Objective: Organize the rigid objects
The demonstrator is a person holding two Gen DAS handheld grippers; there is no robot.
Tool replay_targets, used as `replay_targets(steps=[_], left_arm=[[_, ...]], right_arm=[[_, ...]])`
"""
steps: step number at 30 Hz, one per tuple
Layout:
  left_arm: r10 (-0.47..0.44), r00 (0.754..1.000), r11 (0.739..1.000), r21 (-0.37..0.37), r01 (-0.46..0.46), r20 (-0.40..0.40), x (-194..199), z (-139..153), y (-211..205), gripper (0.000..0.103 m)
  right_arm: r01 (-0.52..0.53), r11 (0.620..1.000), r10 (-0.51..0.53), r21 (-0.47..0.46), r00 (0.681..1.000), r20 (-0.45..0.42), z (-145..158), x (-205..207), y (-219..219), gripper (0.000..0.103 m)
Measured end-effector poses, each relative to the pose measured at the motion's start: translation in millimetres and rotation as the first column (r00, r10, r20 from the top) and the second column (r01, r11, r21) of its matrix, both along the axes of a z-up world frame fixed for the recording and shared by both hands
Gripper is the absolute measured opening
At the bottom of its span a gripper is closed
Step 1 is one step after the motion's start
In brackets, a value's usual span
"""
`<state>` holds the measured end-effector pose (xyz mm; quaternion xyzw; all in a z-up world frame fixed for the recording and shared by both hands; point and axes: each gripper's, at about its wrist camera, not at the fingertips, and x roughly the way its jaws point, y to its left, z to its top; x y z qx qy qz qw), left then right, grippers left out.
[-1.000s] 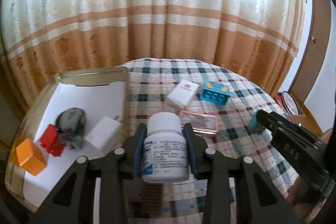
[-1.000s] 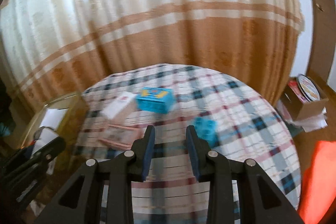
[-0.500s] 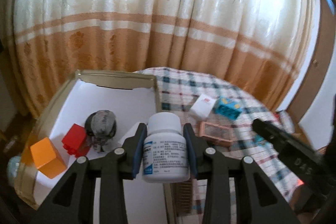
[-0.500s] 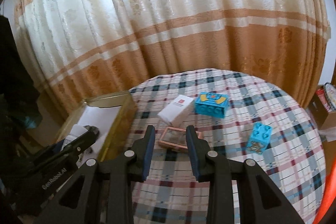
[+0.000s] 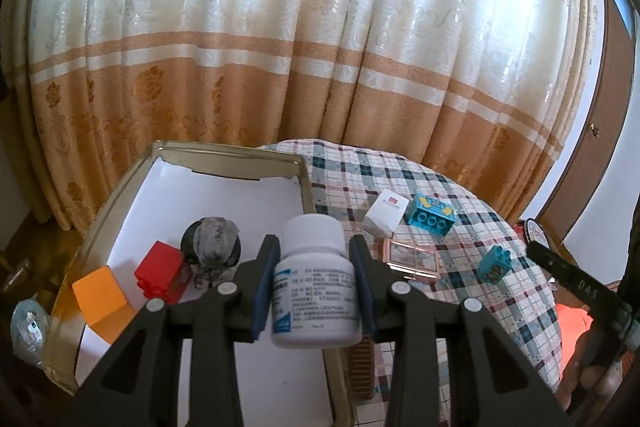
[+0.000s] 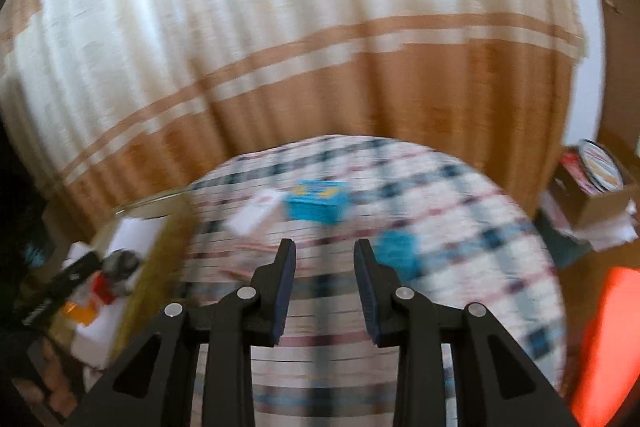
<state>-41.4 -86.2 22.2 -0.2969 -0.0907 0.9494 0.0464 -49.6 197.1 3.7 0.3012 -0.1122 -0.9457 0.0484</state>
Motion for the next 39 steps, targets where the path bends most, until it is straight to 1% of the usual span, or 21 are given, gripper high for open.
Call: replay_targets(steps=[2,3,6,8,9,11,12,13,15,17,18,21,24,27,29,31,33,36,39], left_arm=[[-0.004,1.0,1.0,-0.004,0.004,0.006,-0.7,-0.7,2.3,0.036],[-0.006,1.0,1.0,-0.005,0.006,0.01,-1.0,-1.1,3.9,0.036],[-0.01,1.0,1.0,-0.013,0.011,0.013,-0.5,-1.0,7.4,0.036],[-0.007,1.0,1.0,-0.02,0.008,0.011,0.0,0.2,7.4,0.036],[-0.007,1.0,1.0,-0.022,0.007,0.011,0.0,0.5,7.4,0.036],[-0.003,1.0,1.0,-0.029,0.003,0.011,0.1,0.9,7.7,0.036],[0.0,1.0,0.999,-0.033,0.0,0.011,0.1,1.0,7.6,0.036],[0.002,1.0,0.999,-0.036,-0.001,0.012,-0.1,1.0,7.8,0.036],[0.008,1.0,0.999,-0.046,-0.007,0.017,-1.4,0.3,8.3,0.036],[0.017,1.0,0.998,-0.058,-0.015,0.023,-3.2,-0.7,8.0,0.036],[0.019,1.0,0.998,-0.063,-0.017,0.025,-4.0,-1.1,7.7,0.036],[0.03,0.999,0.997,-0.068,-0.028,0.029,-5.8,-1.2,4.8,0.036],[0.039,0.999,0.996,-0.083,-0.036,0.037,-8.5,-2.7,3.2,0.036],[0.062,0.997,0.994,-0.094,-0.058,0.047,-11.6,-3.4,-2.2,0.036],[0.078,0.995,0.993,-0.099,-0.072,0.056,-14.3,-3.5,-6.4,0.036],[0.099,0.993,0.99,-0.107,-0.093,0.059,-16.7,-2.0,-11.5,0.036],[0.121,0.991,0.987,-0.109,-0.114,0.059,-19.6,1.8,-19.1,0.036],[0.148,0.988,0.982,-0.125,-0.142,0.043,-21.7,9.2,-31.8,0.036],[0.178,0.984,0.977,-0.123,-0.173,0.032,-21.0,13.7,-47.1,0.036]], right_arm=[[0.033,0.999,-0.032,-0.007,0.999,0.025,-4.1,-2.3,15.8,0.033],[0.03,0.999,-0.03,-0.012,0.999,0.04,-6.6,-4.5,18.7,0.033],[0.015,1.0,-0.013,-0.023,0.997,0.074,-13.7,-9.8,18.0,0.033],[0.011,1.0,-0.012,0.007,0.995,0.1,-19.0,-16.9,13.4,0.033],[0.014,1.0,-0.016,0.023,0.993,0.115,-22.4,-21.7,11.3,0.034],[0.04,0.998,-0.047,0.045,0.983,0.177,-31.8,-39.7,10.5,0.04],[0.051,0.998,-0.057,0.037,0.977,0.206,-35.9,-47.4,11.0,0.044],[0.06,0.998,-0.064,0.021,0.971,0.232,-40.1,-54.8,12.4,0.046],[0.075,0.997,-0.076,0.014,0.961,0.267,-48.0,-67.8,12.4,0.049],[0.076,0.995,-0.092,0.063,0.953,0.29,-54.2,-76.9,7.3,0.048],[0.083,0.993,-0.103,0.082,0.952,0.288,-56.3,-78.8,6.1,0.048],[0.083,0.991,-0.11,0.104,0.954,0.28,-59.3,-80.0,5.4,0.034],[0.075,0.992,-0.099,0.098,0.956,0.276,-57.4,-78.7,4.5,0.034],[0.068,0.995,-0.084,0.078,0.971,0.225,-41.8,-73.7,-1.4,0.034],[0.035,0.998,-0.043,0.047,0.984,0.175,-25.1,-67.5,-11.9,0.034],[-0.025,0.999,0.022,0.028,0.994,0.111,-3.9,-61.2,-31.2,0.034],[-0.088,0.996,0.087,0.014,0.994,0.064,11.3,-57.1,-51.3,0.034],[-0.191,0.982,0.191,0.003,0.982,0.012,28.3,-55.3,-87.2,0.034],[-0.281,0.96,0.28,-0.02,0.96,-0.022,38.0,-53.7,-119.8,0.034]])
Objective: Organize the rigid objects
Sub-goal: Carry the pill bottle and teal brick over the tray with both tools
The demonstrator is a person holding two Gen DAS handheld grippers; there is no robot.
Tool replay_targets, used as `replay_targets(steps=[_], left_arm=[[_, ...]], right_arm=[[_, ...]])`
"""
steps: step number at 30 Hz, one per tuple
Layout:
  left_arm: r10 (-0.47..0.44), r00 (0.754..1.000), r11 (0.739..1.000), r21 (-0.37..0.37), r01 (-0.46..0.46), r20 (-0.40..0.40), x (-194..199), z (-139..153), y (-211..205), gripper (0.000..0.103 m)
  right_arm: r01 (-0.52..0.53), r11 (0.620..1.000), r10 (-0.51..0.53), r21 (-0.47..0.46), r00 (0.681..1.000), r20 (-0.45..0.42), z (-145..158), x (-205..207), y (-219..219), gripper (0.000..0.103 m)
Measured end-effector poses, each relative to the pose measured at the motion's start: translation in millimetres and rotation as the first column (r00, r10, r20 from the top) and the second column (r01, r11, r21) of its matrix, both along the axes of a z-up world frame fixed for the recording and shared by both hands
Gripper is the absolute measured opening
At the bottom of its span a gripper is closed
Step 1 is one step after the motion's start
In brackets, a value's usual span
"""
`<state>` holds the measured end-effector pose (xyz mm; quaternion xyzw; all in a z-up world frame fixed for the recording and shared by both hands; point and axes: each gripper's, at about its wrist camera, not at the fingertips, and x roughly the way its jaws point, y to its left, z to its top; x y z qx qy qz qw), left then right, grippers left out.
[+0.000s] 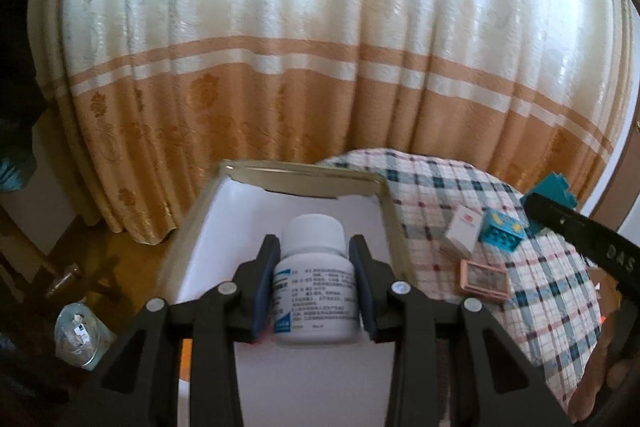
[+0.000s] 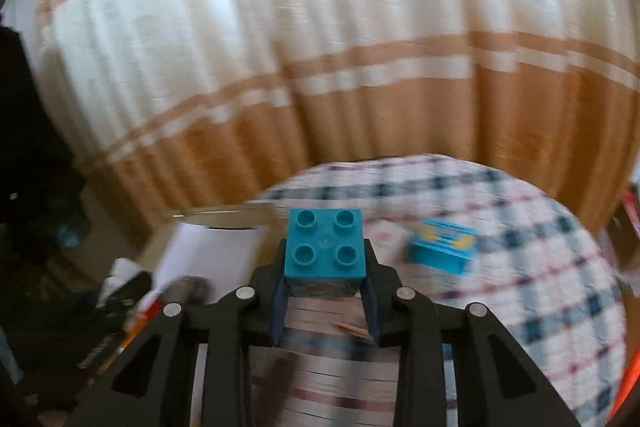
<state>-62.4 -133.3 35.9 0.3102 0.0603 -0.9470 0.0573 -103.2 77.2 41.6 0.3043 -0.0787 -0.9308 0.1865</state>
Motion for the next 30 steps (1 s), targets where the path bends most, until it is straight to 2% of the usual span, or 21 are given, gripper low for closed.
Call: replay_targets(steps=[3,7,14,20,23,25,30], left_arm=[[0.027,1.0,1.0,0.014,-0.027,0.006,-1.7,-1.0,-13.0,0.036],[0.046,0.999,0.998,0.038,-0.047,0.024,-7.1,-5.9,-25.3,0.036],[0.075,0.996,0.997,-0.013,-0.075,0.038,-28.2,-5.5,-35.3,0.036],[0.126,0.987,0.991,-0.065,-0.12,0.098,-53.9,-14.9,-44.9,0.036],[0.139,0.981,0.989,-0.078,-0.129,0.135,-64.7,-20.0,-45.8,0.036],[0.133,0.977,0.99,-0.062,-0.125,0.165,-70.7,-21.2,-47.0,0.036],[0.152,0.971,0.987,-0.082,-0.139,0.186,-76.8,-20.4,-44.7,0.036]], right_arm=[[-0.093,0.995,0.092,-0.033,0.995,-0.027,4.6,2.3,-27.5,0.034],[-0.186,0.978,0.186,-0.09,0.982,-0.011,2.2,0.7,-56.9,0.034],[-0.176,0.984,0.178,-0.038,0.983,0.051,-7.8,-22.7,-90.8,0.034],[-0.184,0.983,0.183,-0.005,0.975,0.128,-25.4,-48.0,-112.5,0.034],[-0.194,0.981,0.188,0.025,0.971,0.148,-33.1,-54.3,-123.0,0.034],[-0.202,0.979,0.194,0.033,0.967,0.164,-37.1,-57.8,-127.3,0.034],[-0.208,0.978,0.2,0.016,0.959,0.202,-46.3,-65.0,-125.8,0.035]])
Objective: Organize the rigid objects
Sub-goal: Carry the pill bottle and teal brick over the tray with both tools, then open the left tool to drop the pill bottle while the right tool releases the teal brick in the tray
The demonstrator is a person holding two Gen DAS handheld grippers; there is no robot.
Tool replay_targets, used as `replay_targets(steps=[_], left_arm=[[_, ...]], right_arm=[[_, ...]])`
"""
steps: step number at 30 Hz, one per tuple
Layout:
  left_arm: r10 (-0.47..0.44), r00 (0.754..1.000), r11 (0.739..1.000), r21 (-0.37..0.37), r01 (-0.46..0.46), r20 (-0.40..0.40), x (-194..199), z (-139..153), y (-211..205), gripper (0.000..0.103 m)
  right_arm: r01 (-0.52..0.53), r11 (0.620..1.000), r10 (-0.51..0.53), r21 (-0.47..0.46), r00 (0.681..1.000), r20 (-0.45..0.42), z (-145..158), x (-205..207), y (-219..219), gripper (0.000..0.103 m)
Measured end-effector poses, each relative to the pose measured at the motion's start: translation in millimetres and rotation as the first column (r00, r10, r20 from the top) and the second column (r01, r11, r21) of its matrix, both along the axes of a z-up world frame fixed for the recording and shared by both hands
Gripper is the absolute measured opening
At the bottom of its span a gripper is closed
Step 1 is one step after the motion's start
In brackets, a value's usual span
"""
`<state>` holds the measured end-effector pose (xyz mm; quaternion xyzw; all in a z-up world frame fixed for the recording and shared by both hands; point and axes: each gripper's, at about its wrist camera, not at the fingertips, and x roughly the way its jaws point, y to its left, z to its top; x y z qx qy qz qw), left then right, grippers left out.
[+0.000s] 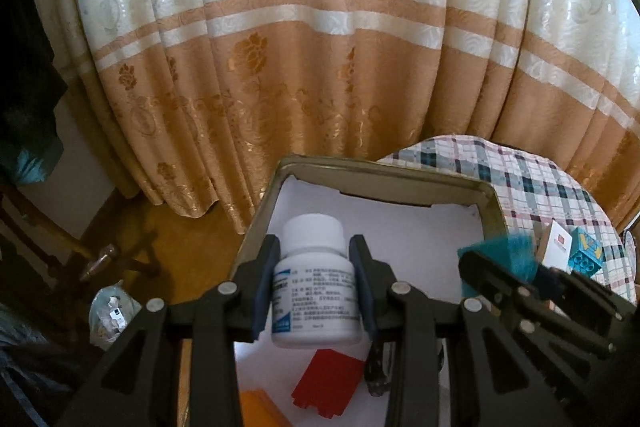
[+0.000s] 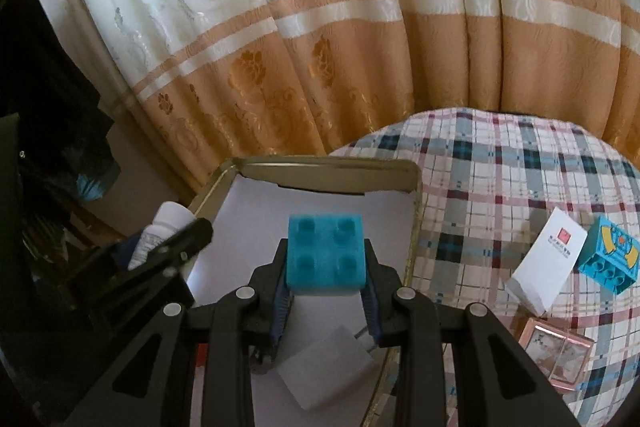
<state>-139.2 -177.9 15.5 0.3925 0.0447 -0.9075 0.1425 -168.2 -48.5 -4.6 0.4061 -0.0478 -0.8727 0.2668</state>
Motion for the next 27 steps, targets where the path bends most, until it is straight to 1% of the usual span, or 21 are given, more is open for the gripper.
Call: replay_targets(steps=[4,5,6,7,8,9,10,11,12,13,15,17,20,27], left_arm=[[0.023,0.999,1.0,-0.011,-0.022,0.04,-5.9,-5.3,0.5,0.036],[0.034,0.998,0.999,-0.019,-0.034,0.052,-7.4,-7.0,-0.1,0.039],[0.041,0.998,0.999,-0.026,-0.04,0.057,-8.0,-7.4,-0.1,0.052],[0.054,0.997,0.998,-0.036,-0.052,0.049,-6.2,-5.6,0.7,0.068],[0.062,0.997,0.997,-0.043,-0.061,0.035,-4.4,-3.2,0.4,0.076],[0.074,0.997,0.996,-0.047,-0.073,0.016,-1.0,0.5,0.9,0.088],[0.083,0.997,0.995,-0.047,-0.083,0.001,1.1,3.8,1.2,0.097],[0.089,0.996,0.995,-0.041,-0.09,-0.013,4.0,6.7,1.9,0.1],[0.088,0.996,0.996,-0.028,-0.089,-0.026,7.0,9.1,3.1,0.102],[0.084,0.996,0.996,-0.017,-0.085,-0.032,7.7,10.3,3.4,0.102],[0.07,0.997,0.998,0.005,-0.069,-0.036,11.2,11.8,9.9,0.102],[0.054,0.998,0.999,0.0,-0.054,-0.031,11.6,10.3,17.5,0.102],[0.027,0.999,0.999,-0.032,-0.028,-0.026,15.8,7.6,33.5,0.102],[-0.027,0.999,0.997,-0.069,0.025,-0.029,25.0,4.5,67.0,0.102]], right_arm=[[-0.016,1.0,0.016,-0.018,1.0,0.018,-3.9,-1.7,1.8,0.035],[-0.021,0.999,0.022,-0.026,0.999,0.024,-4.0,-1.2,2.9,0.035],[-0.022,0.999,0.023,-0.035,0.999,0.025,-3.5,-0.1,4.4,0.035],[-0.018,0.999,0.019,-0.046,1.0,0.02,-2.0,1.9,7.3,0.035],[-0.005,0.999,0.006,-0.051,1.0,0.009,0.1,4.3,10.3,0.036],[0.006,0.998,-0.006,-0.058,1.0,-0.004,2.1,6.1,14.2,0.037],[0.018,0.998,-0.019,-0.068,1.0,-0.016,4.4,8.3,19.3,0.04],[0.031,0.996,-0.033,-0.083,0.999,-0.026,6.8,10.3,25.1,0.042],[0.043,0.994,-0.047,-0.097,0.998,-0.034,8.9,11.8,31.0,0.049],[0.064,0.991,-0.07,-0.114,0.997,-0.046,11.1,14.8,39.1,0.057],[0.095,0.986,-0.105,-0.138,0.992,-0.067,14.6,20.2,50.5,0.066],[0.12,0.98,-0.135,-0.159,0.987,-0.087,17.6,25.1,62.2,0.067],[0.142,0.976,-0.161,-0.168,0.982,-0.102,20.5,31.2,76.3,0.067],[0.217,0.966,-0.238,-0.141,0.958,-0.158,17.0,45.5,108.1,0.069]])
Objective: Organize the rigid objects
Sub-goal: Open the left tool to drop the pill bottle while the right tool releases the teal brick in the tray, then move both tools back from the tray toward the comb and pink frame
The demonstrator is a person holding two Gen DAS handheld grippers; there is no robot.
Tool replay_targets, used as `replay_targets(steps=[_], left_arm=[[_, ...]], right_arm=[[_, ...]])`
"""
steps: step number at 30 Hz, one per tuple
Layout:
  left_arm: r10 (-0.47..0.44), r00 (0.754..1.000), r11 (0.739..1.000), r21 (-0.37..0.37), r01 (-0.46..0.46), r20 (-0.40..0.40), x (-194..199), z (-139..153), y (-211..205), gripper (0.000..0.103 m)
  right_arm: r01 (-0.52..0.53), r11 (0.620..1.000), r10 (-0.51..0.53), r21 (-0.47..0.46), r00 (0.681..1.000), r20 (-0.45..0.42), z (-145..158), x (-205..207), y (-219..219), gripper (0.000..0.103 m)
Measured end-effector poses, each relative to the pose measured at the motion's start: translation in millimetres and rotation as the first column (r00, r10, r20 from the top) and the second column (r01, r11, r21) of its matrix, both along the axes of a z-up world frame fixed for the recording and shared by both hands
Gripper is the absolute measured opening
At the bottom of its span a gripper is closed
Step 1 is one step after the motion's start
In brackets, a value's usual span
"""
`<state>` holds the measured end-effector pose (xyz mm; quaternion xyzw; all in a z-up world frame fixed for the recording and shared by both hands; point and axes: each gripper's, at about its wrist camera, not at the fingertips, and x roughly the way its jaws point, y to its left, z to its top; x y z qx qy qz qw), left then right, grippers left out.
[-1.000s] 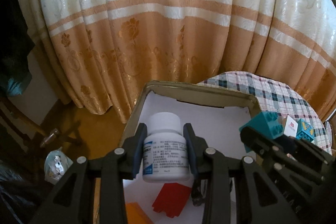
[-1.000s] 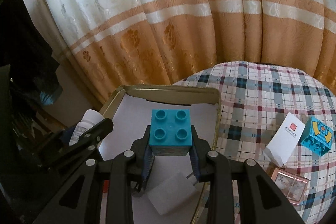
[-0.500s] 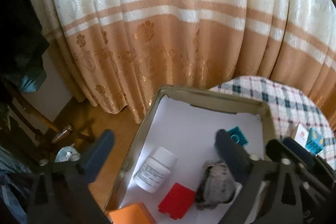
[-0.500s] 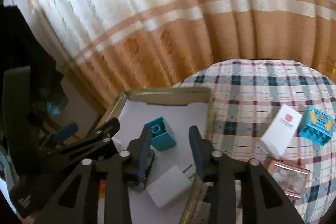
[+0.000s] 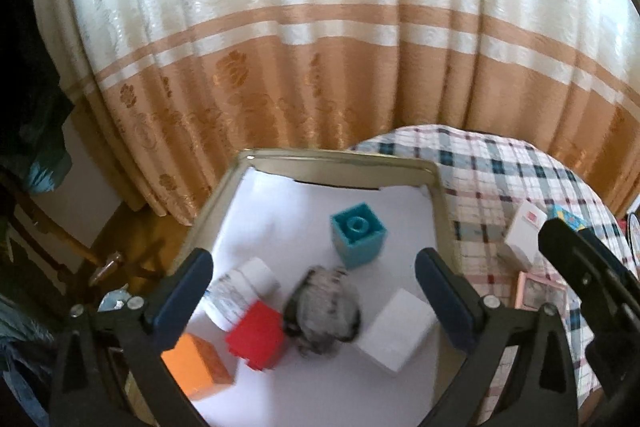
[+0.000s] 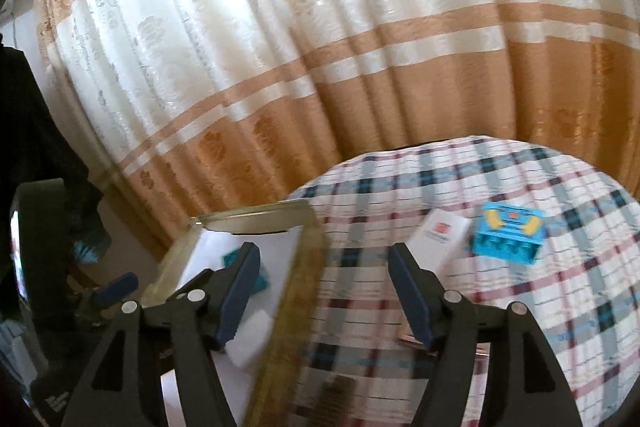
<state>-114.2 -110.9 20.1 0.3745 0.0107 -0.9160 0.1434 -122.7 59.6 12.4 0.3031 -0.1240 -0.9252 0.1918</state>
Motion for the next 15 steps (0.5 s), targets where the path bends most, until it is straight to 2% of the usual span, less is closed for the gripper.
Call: replay_targets(steps=[7,12,15], left_arm=[[-0.052,0.999,0.998,-0.022,0.052,0.001,6.2,-7.8,32.1,0.102],[-0.062,0.998,0.997,-0.053,0.06,-0.026,12.3,-4.3,43.7,0.102],[-0.068,0.997,0.997,-0.043,0.066,-0.033,15.2,-3.7,47.5,0.102]], right_arm=[[0.109,0.994,-0.108,0.024,0.994,-0.014,-10.0,5.0,42.0,0.069],[0.149,0.988,-0.148,0.033,0.989,-0.026,-13.2,8.3,60.5,0.069],[0.166,0.985,-0.165,0.044,0.986,-0.038,-14.6,10.7,67.4,0.069]])
